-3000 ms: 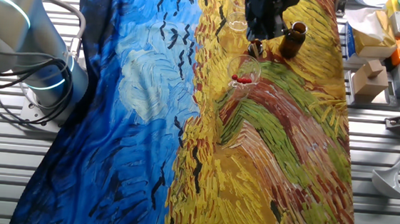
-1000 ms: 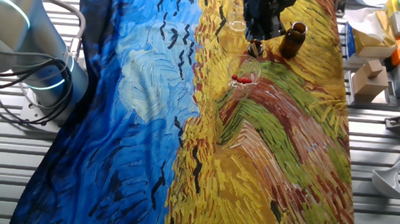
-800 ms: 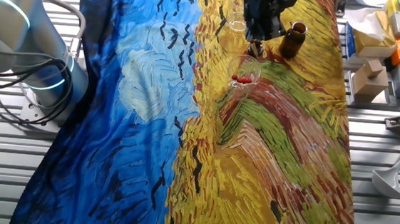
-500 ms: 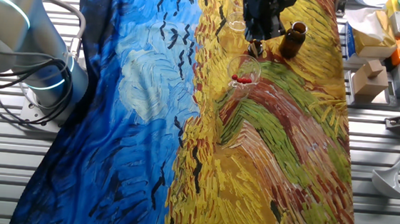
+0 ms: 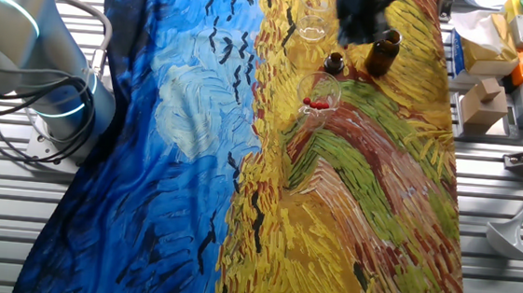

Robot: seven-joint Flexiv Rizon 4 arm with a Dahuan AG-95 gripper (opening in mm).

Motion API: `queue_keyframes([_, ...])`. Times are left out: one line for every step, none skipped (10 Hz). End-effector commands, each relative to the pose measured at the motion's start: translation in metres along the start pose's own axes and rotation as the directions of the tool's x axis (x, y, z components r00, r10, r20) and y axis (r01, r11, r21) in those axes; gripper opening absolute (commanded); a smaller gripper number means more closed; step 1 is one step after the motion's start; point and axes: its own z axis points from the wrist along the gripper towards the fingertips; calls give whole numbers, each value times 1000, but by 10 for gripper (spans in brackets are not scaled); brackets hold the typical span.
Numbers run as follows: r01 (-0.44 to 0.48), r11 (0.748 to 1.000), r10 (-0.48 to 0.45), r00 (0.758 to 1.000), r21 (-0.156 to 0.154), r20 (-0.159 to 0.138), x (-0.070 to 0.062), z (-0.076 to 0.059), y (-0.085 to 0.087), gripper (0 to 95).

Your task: Transfer liquid using a dropper

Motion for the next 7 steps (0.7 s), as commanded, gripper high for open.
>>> queue_keyframes([-12, 1000, 12, 1000, 7, 4, -13, -2, 7, 0])
queue_keyframes([-19, 1000, 19, 1000, 7, 5, -20, -1, 10, 0])
queue_keyframes([-24, 1000, 24, 1000, 7, 7, -24, 2, 13, 0])
queue_keyframes([-32, 999, 32, 999, 5, 10, -32, 7, 19, 0])
queue_keyframes([-36, 999, 36, 999, 6, 9, -36, 9, 22, 0])
queue_keyframes([-44, 999, 44, 999, 7, 7, -40, 10, 25, 0])
queue_keyframes([-44, 999, 44, 999, 8, 7, -41, 9, 26, 0])
